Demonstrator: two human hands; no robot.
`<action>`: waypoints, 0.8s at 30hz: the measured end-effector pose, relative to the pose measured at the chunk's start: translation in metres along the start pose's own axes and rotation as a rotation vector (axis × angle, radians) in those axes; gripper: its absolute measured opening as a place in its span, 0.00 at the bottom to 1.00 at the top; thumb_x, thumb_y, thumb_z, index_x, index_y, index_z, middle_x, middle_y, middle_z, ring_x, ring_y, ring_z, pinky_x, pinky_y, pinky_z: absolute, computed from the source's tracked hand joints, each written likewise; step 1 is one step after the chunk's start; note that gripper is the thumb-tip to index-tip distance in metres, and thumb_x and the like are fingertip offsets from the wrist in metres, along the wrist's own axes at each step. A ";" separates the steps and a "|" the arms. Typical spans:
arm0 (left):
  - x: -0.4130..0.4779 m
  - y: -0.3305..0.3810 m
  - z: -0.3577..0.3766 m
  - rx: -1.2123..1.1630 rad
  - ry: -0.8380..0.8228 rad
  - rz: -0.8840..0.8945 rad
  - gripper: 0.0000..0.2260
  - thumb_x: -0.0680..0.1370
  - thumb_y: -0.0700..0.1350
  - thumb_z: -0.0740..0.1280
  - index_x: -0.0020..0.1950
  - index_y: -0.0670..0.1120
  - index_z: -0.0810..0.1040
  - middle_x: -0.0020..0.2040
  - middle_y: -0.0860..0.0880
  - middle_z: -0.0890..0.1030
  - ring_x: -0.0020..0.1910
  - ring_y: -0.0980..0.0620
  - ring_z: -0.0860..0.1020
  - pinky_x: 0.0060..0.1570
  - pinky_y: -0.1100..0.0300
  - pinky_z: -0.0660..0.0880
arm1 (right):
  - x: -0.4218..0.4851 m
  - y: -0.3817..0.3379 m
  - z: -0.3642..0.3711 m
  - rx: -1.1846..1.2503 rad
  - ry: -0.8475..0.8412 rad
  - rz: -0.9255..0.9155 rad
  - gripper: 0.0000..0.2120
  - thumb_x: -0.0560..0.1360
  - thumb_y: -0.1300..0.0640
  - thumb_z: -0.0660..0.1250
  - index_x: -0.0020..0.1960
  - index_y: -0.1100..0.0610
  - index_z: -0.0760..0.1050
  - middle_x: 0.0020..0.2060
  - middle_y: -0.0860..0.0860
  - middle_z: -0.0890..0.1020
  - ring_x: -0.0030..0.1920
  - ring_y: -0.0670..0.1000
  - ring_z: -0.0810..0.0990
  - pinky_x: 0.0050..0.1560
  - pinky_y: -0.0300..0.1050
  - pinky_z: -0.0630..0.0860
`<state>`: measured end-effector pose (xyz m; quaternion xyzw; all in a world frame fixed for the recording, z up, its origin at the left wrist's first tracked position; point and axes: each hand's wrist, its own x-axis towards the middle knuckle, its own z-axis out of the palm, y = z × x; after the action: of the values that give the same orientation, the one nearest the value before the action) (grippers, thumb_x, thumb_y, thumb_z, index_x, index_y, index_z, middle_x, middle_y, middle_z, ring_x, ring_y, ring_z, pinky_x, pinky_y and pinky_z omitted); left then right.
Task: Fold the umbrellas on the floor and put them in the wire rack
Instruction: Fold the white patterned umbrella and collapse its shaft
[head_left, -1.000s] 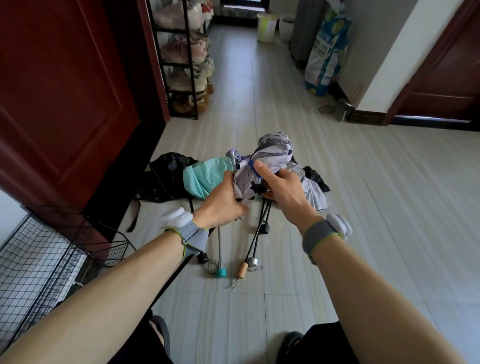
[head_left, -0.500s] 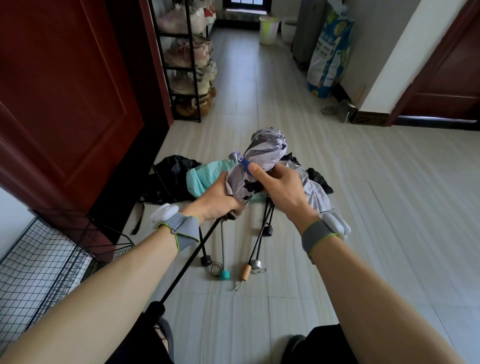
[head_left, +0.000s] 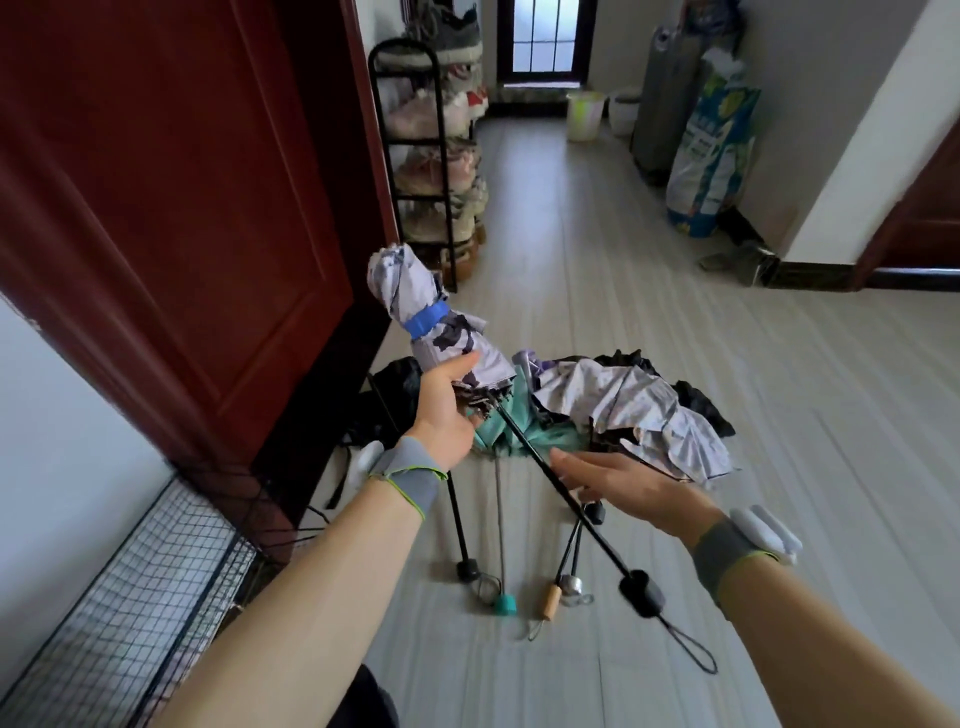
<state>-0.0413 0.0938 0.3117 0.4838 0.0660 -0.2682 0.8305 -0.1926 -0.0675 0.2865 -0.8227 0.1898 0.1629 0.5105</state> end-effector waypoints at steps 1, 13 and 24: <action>0.002 0.000 -0.002 0.005 0.024 -0.021 0.02 0.77 0.45 0.70 0.44 0.49 0.81 0.41 0.50 0.81 0.40 0.50 0.78 0.44 0.56 0.70 | 0.001 -0.003 0.002 -0.007 0.019 -0.006 0.25 0.80 0.32 0.57 0.62 0.49 0.79 0.54 0.48 0.84 0.51 0.47 0.80 0.46 0.35 0.73; 0.022 0.019 -0.055 -0.035 -0.075 -0.064 0.19 0.78 0.58 0.69 0.58 0.43 0.83 0.57 0.41 0.85 0.54 0.41 0.84 0.52 0.51 0.82 | 0.008 -0.001 0.006 -0.453 0.438 -0.093 0.23 0.79 0.32 0.58 0.43 0.49 0.79 0.36 0.46 0.81 0.41 0.51 0.80 0.47 0.49 0.79; 0.037 0.027 -0.097 -0.155 0.219 0.137 0.15 0.65 0.49 0.70 0.49 0.47 0.84 0.60 0.41 0.83 0.56 0.39 0.83 0.46 0.53 0.80 | 0.003 0.016 -0.040 -0.235 0.921 0.174 0.19 0.79 0.41 0.58 0.59 0.47 0.81 0.58 0.51 0.83 0.64 0.59 0.74 0.64 0.54 0.69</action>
<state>0.0183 0.1718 0.2679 0.4478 0.1437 -0.1504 0.8696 -0.1949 -0.1101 0.2898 -0.8424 0.4445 -0.1561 0.2615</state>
